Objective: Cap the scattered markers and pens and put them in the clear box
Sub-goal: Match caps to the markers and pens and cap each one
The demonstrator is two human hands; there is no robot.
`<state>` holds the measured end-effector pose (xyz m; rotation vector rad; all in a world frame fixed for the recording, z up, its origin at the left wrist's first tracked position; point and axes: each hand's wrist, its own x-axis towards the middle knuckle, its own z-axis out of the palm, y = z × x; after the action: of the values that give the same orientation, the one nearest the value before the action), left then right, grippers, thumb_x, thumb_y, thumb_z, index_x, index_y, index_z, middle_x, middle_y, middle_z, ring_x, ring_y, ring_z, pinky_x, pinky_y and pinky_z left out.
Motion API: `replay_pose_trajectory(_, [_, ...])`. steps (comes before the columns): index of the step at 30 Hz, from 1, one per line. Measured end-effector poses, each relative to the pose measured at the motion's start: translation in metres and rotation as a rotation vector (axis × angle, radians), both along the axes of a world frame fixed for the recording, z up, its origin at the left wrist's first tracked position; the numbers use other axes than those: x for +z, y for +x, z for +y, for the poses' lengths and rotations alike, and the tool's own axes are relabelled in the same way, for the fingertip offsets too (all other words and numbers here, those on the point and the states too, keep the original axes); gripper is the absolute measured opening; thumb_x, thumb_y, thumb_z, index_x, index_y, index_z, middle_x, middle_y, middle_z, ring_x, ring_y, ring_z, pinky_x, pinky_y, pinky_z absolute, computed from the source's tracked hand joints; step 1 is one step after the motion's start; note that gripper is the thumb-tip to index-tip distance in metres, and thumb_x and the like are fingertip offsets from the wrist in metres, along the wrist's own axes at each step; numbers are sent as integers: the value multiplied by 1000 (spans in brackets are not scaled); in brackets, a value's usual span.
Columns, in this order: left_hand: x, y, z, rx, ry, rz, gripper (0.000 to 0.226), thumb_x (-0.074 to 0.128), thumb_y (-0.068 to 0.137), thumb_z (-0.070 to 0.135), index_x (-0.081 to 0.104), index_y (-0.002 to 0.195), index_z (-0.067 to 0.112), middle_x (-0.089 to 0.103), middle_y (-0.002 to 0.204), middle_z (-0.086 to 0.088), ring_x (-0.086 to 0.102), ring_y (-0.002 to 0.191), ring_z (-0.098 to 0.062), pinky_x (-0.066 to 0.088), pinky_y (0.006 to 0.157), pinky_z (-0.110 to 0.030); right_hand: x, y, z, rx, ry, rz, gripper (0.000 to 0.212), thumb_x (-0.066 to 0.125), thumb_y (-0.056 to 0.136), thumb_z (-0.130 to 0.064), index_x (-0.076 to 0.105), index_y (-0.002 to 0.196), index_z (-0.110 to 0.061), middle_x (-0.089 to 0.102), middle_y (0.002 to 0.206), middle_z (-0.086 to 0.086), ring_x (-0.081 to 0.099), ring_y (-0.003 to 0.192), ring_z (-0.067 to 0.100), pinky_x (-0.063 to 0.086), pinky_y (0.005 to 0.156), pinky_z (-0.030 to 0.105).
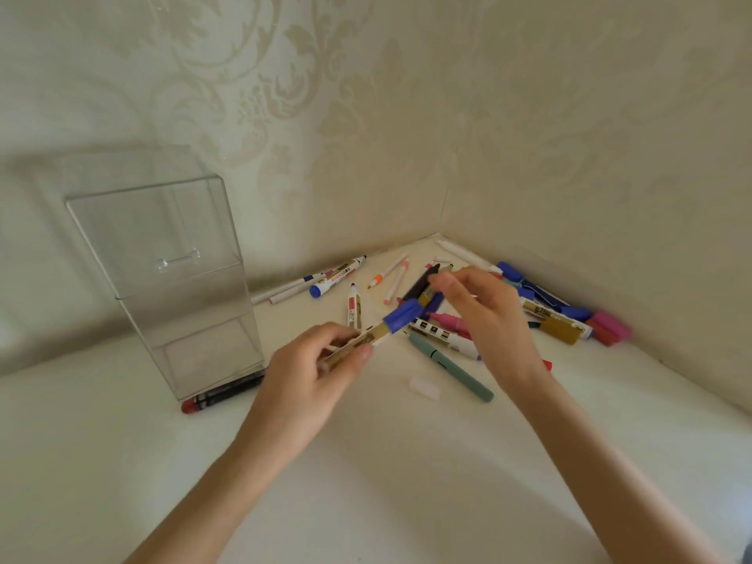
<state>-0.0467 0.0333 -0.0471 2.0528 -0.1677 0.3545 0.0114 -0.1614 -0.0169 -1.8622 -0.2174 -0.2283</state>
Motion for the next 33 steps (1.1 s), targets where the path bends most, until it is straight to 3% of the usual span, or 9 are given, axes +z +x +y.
replay_pose_trajectory(3, [-13,-18,16,208,381,-128,13,68,79,28,70,91,23,57,80,9,56,67,-9,38,50,-20,-4,-1,-19,-136,-365,40,11,55,91,-28,61,96,-20,61,88,-11,58,83,6,45,69,16])
replay_pose_trajectory(8, [-26,-26,24,251,628,-101,20,73,73,23,71,92,21,66,83,4,62,73,-26,45,53,-31,-24,-18,-23,-119,-824,111,19,58,88,-37,63,99,-23,61,97,-7,53,95,12,48,78,27])
replay_pose_trajectory(16, [-26,-29,21,427,863,-131,27,82,58,12,67,81,13,61,72,-7,58,67,-34,38,58,-38,-28,-30,-20,-148,-923,99,20,56,90,-34,62,105,-21,60,107,-2,54,95,13,51,81,29])
replay_pose_trajectory(18, [-25,-23,16,445,789,-203,19,79,63,11,68,79,10,61,80,-10,57,71,-36,41,60,-40,-26,-32,-18,-155,-771,87,19,57,90,-32,63,104,-21,62,102,-3,55,89,11,51,77,26])
replay_pose_trajectory(21, [-11,-9,-12,180,416,-269,17,58,86,24,69,85,12,61,86,-1,59,78,-22,46,69,-26,-21,-35,-13,-112,-431,75,15,60,88,-28,66,100,-21,62,89,-9,55,78,6,45,67,16])
replay_pose_trajectory(23, [2,3,-33,4,94,-137,22,51,91,30,69,92,17,64,89,9,59,85,-5,42,72,-9,-19,-36,-8,-61,-311,63,11,61,88,-28,67,96,-23,61,84,-13,56,77,4,45,65,14])
replay_pose_trajectory(27, [19,24,-61,-136,-283,82,12,55,89,29,67,91,28,69,86,16,63,83,8,44,69,-3,-20,-34,-1,-16,-150,65,9,61,88,-27,68,90,-23,66,83,-9,61,79,6,49,67,16])
replay_pose_trajectory(30, [21,34,-65,-139,-422,146,9,60,87,22,69,86,21,71,70,12,64,72,6,45,62,-4,-18,-32,0,56,-193,54,9,59,88,-28,68,90,-27,66,86,-10,60,81,6,49,69,17])
replay_pose_trajectory(33, [18,43,-58,-86,-521,153,11,62,85,21,70,90,15,73,77,4,68,72,-6,51,66,-11,-9,-19,-12,140,-404,53,16,55,89,-34,67,98,-28,63,87,-13,56,79,3,45,66,15])
